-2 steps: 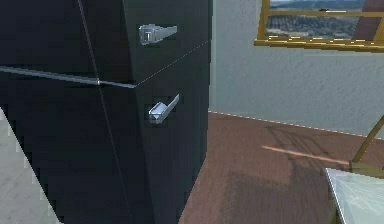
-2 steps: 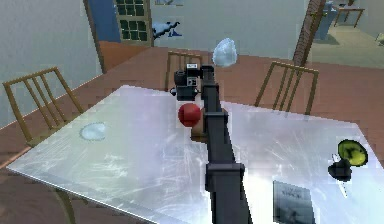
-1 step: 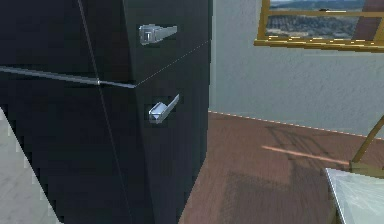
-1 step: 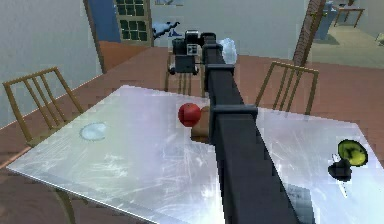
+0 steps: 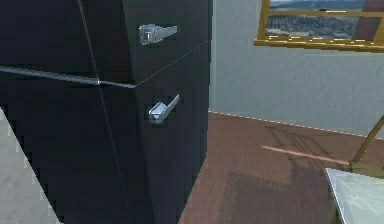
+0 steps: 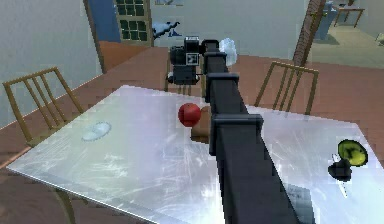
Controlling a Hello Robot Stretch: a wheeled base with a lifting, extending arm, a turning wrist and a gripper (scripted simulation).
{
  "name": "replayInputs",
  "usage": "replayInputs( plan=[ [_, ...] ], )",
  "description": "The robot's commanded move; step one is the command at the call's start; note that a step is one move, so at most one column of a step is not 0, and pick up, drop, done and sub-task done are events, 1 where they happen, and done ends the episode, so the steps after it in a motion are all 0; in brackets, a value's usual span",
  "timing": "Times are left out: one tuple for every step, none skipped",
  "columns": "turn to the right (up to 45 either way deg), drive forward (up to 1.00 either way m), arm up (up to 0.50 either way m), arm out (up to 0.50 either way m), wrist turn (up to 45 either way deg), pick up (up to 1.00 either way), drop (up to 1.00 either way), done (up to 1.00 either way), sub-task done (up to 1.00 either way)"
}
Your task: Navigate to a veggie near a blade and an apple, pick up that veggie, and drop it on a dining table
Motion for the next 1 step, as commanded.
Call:
replayInputs(
  plan=[
    [0.0, 0.0, 0.0, 0.0, -45.0, 0.0, 0.0, 0.0, 0.0]
  ],
)
